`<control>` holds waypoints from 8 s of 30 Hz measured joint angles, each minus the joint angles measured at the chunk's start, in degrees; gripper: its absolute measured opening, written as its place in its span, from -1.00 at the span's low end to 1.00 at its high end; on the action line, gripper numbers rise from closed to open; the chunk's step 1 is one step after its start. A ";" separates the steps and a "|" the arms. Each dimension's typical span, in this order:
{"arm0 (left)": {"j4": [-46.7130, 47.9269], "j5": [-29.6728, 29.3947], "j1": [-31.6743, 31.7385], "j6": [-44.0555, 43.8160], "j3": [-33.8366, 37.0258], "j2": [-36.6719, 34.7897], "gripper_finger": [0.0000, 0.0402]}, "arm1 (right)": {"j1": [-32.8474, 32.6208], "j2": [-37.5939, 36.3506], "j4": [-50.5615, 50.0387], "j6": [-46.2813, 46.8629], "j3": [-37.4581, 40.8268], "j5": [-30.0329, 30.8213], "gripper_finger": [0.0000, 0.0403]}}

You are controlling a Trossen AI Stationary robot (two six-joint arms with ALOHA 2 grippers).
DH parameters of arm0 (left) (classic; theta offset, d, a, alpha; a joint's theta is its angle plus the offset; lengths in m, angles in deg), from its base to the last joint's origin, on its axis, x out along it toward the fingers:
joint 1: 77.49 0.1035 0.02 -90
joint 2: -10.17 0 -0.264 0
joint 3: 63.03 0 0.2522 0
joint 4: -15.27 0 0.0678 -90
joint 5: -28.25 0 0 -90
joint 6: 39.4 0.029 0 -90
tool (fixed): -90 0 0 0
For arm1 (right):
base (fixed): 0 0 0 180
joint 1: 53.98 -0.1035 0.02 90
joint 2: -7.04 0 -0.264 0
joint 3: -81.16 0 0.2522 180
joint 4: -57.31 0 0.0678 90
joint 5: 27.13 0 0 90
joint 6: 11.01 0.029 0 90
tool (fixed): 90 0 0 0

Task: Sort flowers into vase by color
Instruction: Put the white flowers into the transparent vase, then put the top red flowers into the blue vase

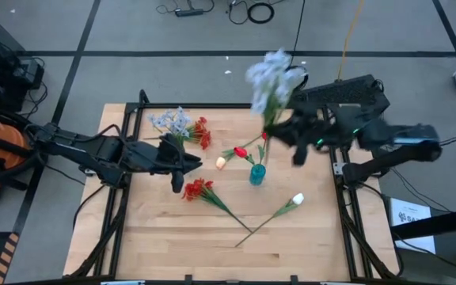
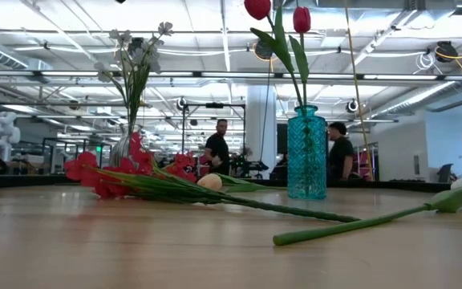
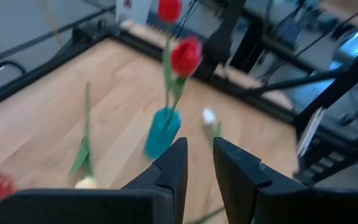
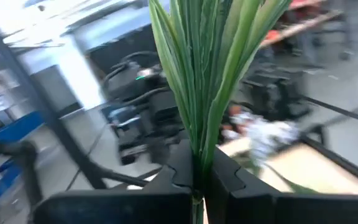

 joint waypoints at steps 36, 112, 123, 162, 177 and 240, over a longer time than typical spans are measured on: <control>-17.48 1.91 -8.13 18.94 0.00 10.93 -0.58 | -7.51 23.67 22.19 -11.92 -0.04 -4.22 -0.97; -9.00 -40.83 -19.15 -1.06 34.54 -21.61 -0.97 | -21.73 0.44 -38.83 16.33 -0.07 36.15 -0.99; -26.45 -27.17 -6.78 17.47 44.81 -29.51 -0.97 | -22.89 5.90 -43.78 28.11 0.00 36.36 -1.00; -32.28 -12.70 7.67 11.40 55.95 -29.79 -0.78 | -22.00 7.37 -39.08 28.68 0.00 38.21 -1.00; -32.34 -9.63 7.67 11.38 55.93 -29.79 -0.76 | -20.10 7.38 -38.69 26.46 -0.02 38.19 -1.00; 14.85 -23.15 8.56 -5.96 36.83 -47.73 -0.04 | -16.68 7.38 -39.56 25.35 -0.04 37.92 -1.00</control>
